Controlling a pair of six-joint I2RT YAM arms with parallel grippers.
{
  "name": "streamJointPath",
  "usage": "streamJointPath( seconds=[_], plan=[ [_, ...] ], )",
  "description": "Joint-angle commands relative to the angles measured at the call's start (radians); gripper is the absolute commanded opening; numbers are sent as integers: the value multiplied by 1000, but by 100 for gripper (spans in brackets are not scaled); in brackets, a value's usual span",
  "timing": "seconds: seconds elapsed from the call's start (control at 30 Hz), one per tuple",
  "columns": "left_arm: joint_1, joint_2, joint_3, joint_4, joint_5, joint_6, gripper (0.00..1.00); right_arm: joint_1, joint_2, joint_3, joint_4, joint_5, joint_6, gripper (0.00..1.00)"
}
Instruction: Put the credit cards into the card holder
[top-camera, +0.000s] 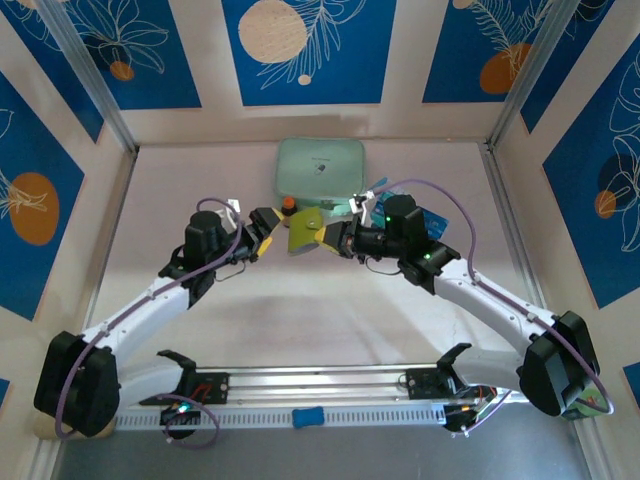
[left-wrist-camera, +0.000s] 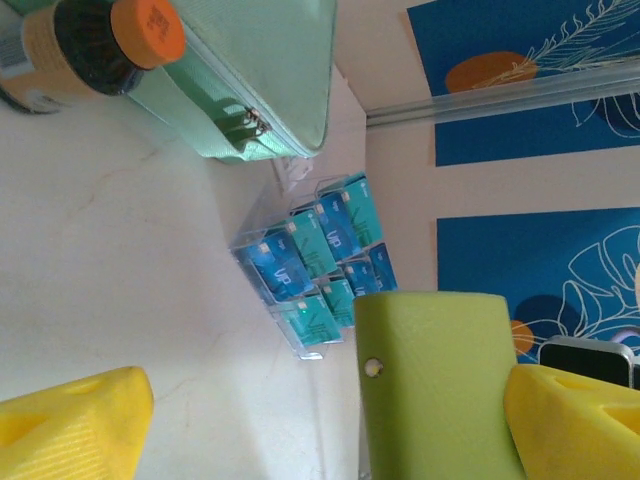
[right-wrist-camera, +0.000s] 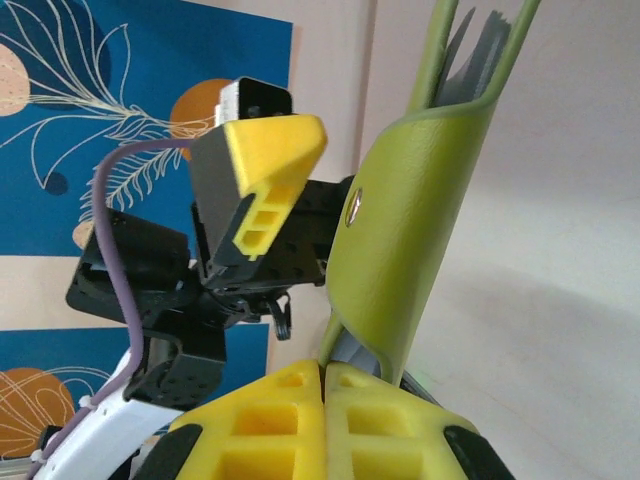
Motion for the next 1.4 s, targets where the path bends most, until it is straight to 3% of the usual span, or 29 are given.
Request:
streamJointPath(
  seconds=[0.0, 0.77, 1.17, 1.37],
  plan=[
    [-21, 18, -26, 147, 17, -83, 88, 24, 24, 39, 85, -29, 40, 0],
    [-37, 29, -88, 359, -23, -140, 64, 72, 104, 49, 175, -53, 91, 0],
    [-37, 21, -89, 408, -40, -134, 38, 72, 116, 33, 193, -62, 100, 0],
    [-37, 16, -97, 436, -54, -116, 4, 49, 112, 8, 155, -69, 47, 0]
  ],
)
